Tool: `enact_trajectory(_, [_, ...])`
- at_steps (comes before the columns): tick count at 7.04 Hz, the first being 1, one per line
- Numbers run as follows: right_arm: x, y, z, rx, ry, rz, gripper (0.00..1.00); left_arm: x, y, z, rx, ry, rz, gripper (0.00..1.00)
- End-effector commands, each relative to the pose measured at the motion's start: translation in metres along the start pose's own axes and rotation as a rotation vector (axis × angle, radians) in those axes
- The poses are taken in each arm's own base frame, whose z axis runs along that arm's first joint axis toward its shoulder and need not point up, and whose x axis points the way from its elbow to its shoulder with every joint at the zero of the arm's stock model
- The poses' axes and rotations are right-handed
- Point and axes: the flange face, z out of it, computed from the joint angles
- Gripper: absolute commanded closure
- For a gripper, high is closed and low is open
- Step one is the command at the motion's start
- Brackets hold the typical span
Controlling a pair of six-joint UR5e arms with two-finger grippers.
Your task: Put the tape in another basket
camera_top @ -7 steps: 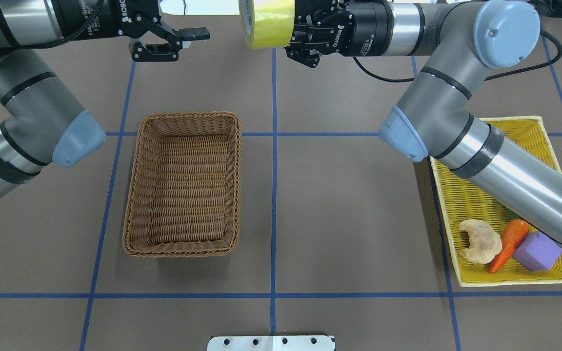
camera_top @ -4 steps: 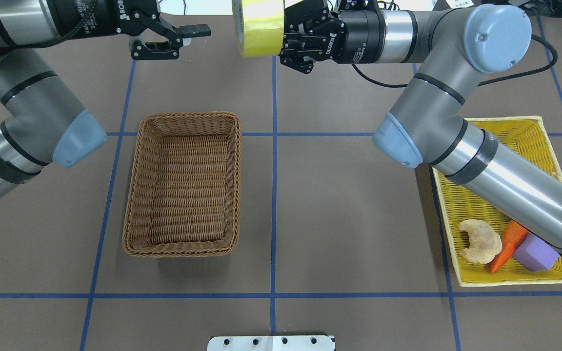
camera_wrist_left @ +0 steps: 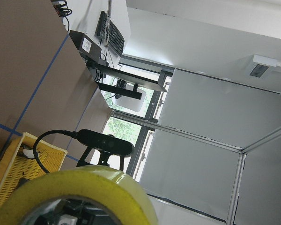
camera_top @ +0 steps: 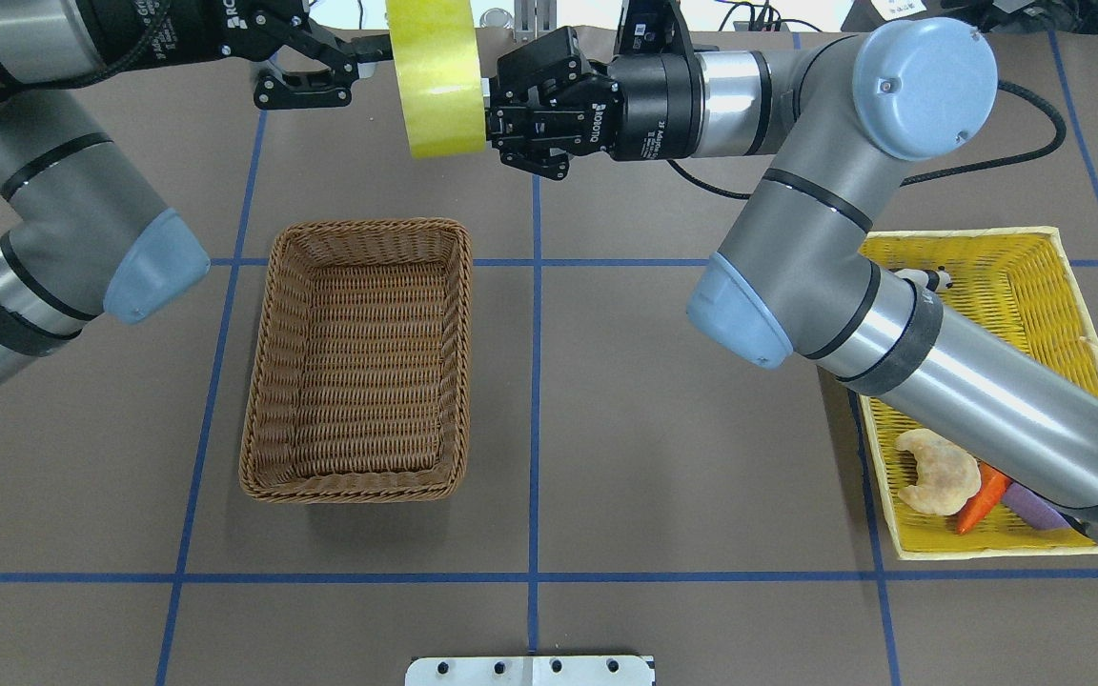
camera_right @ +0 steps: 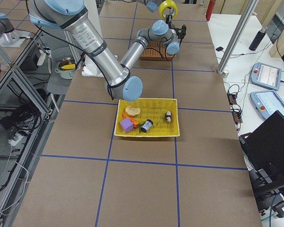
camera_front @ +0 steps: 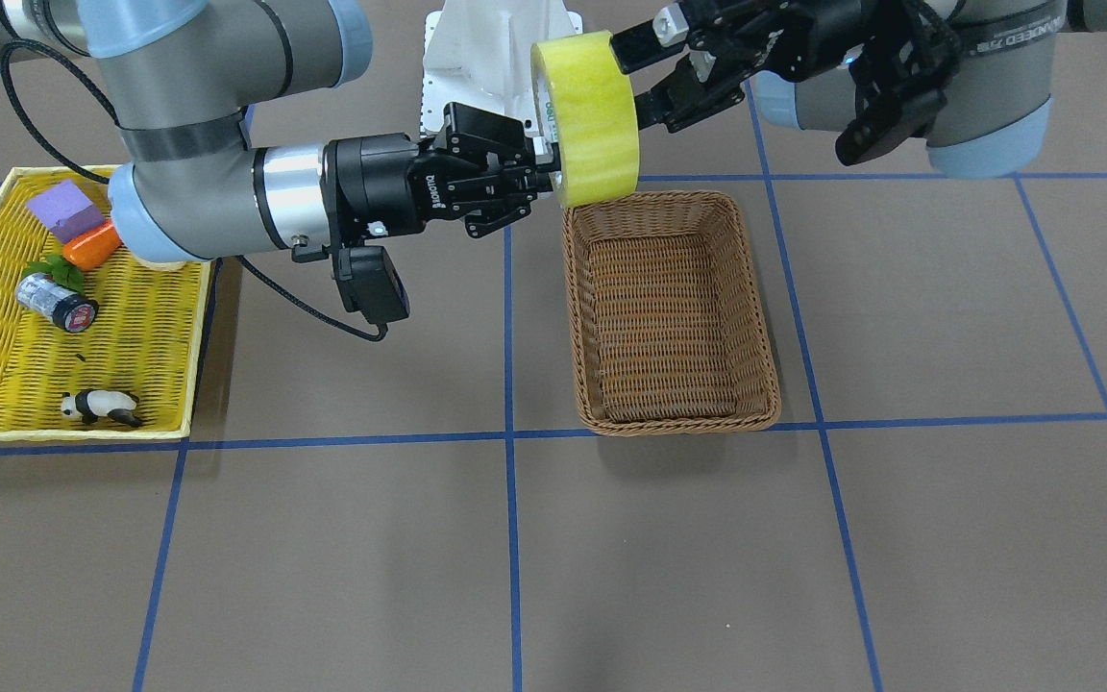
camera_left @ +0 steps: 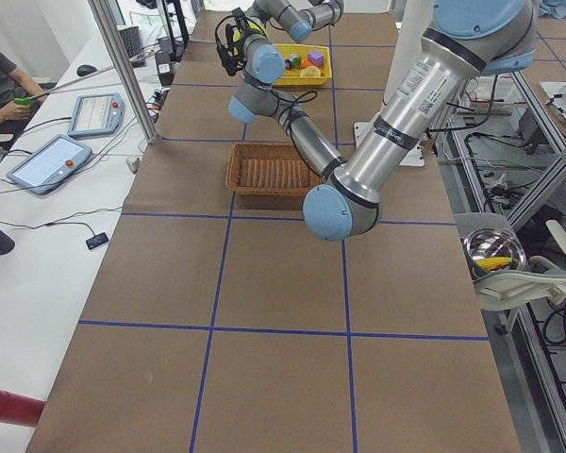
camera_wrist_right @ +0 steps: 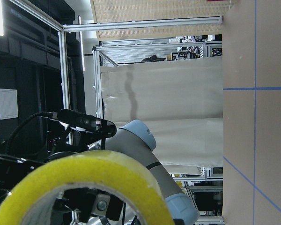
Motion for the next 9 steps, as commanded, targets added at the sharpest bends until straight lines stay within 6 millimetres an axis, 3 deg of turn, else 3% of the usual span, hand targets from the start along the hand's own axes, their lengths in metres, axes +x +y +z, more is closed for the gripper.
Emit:
enact_trajectory(1, [0.002, 0.003, 0.003, -0.002, 0.001, 0.007, 1.0, -0.001, 0.002, -0.002, -0.01, 0.008, 0.004, 0.12])
enact_trajectory(2, [0.001, 0.002, 0.004, -0.003, 0.0, 0.007, 0.97, -0.002, 0.001, -0.003, -0.008, 0.006, 0.003, 0.15])
enact_trajectory(3, [0.0, 0.002, 0.006, -0.004, -0.003, 0.008, 0.82, -0.004, 0.002, -0.003, -0.014, 0.008, 0.003, 0.16])
enact_trajectory(4, [0.0, 0.002, 0.006, -0.004, -0.003, 0.01, 0.77, -0.004, 0.002, -0.003, -0.017, 0.01, 0.006, 0.26])
enact_trajectory(6, [0.001, 0.001, 0.005, 0.001, -0.002, 0.014, 0.52, -0.004, 0.002, -0.003, -0.018, 0.01, 0.004, 0.72])
enact_trajectory(8, [-0.01, -0.002, 0.014, 0.054, -0.003, 0.045, 0.04, -0.005, 0.003, -0.005, -0.024, 0.015, 0.007, 1.0])
enact_trajectory(9, [-0.01, -0.002, 0.013, 0.055, -0.004, 0.045, 0.02, -0.005, 0.003, -0.006, -0.025, 0.016, 0.008, 1.0])
